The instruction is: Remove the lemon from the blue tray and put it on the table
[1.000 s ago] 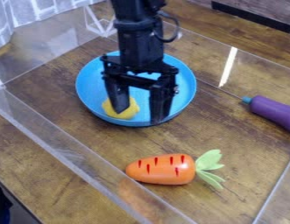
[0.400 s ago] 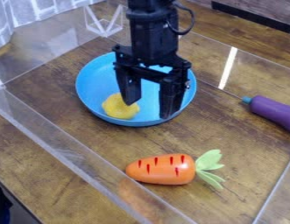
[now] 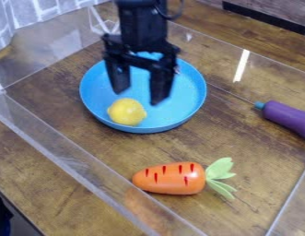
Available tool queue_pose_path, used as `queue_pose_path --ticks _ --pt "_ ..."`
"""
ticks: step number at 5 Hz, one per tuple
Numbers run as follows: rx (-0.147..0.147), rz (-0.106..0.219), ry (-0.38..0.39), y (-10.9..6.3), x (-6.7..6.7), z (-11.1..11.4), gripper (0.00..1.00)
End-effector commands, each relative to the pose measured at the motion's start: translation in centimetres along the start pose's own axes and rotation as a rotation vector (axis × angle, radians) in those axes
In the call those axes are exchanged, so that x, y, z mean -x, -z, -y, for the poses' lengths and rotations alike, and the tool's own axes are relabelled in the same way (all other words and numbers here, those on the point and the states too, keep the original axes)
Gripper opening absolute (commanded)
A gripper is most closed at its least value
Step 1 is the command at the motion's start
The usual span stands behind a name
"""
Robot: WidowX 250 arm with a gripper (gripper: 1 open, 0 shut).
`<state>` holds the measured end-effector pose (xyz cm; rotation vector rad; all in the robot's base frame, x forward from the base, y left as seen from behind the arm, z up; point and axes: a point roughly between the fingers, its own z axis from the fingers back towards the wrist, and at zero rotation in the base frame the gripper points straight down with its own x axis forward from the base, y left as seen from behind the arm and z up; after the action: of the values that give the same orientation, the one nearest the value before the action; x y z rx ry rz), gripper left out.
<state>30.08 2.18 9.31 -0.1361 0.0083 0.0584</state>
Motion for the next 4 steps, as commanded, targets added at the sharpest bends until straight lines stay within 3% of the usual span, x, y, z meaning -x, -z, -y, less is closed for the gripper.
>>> queue_pose_path --ticks 1,2,3,4 --pt "0.002 0.095 0.007 -4.3 -1.4 -0.7 1.00" --pt "0.001 0.111 0.034 -6.0 -1.4 -0.6 1.00" --pt "-0.008 0.108 0.080 -4.6 -1.1 -0.4 1.00" --pt "-0.017 0.123 0.034 -3.5 -1.1 -0.4 1.00"
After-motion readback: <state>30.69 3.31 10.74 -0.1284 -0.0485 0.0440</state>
